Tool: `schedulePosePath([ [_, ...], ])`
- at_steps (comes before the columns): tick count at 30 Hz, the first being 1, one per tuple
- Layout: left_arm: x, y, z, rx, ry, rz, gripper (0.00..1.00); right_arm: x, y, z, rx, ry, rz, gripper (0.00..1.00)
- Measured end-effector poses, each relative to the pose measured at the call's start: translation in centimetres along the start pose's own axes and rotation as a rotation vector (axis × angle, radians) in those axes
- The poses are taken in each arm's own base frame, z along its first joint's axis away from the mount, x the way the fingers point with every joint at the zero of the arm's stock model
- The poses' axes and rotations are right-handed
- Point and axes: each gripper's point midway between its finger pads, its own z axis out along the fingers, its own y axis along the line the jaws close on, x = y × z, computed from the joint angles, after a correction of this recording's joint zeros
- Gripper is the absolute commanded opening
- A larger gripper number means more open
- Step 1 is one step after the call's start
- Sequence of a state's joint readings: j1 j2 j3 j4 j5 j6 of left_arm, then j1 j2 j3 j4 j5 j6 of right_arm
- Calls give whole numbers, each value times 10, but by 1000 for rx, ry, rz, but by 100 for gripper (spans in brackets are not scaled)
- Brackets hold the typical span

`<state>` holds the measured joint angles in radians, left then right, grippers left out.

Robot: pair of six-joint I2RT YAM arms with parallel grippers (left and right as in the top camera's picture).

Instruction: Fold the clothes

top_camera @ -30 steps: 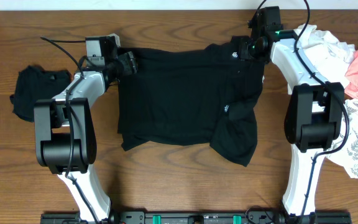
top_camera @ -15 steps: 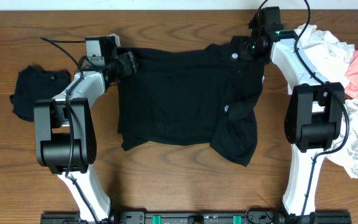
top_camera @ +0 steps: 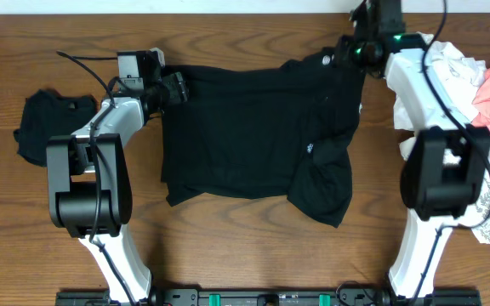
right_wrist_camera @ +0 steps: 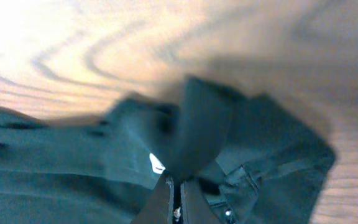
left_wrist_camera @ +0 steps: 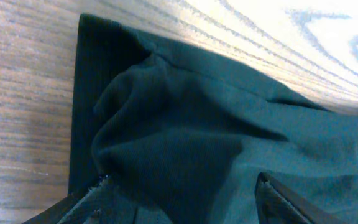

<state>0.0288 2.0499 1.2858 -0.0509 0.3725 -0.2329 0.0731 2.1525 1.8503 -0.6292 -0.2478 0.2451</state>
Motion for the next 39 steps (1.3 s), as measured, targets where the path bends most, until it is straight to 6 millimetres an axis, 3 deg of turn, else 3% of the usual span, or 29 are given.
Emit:
schedulePosePath([
  [5, 3, 0, 0, 0, 13, -4, 73, -30, 20, -53, -26, -113, -28, 1],
  [8, 5, -2, 0, 12, 20, -5, 73, -37, 27, -71, -34, -145, -37, 1],
  [25, 6, -5, 0, 34, 27, -5, 73, -27, 24, -70, -23, -102, -25, 1],
  [32, -5, -9, 0, 47, -16, 8, 79, -25, 23, -70, -21, -94, -24, 1],
  [39, -12, -8, 0, 37, -45, 15, 79, -23, 23, -70, -19, -88, -23, 1],
])
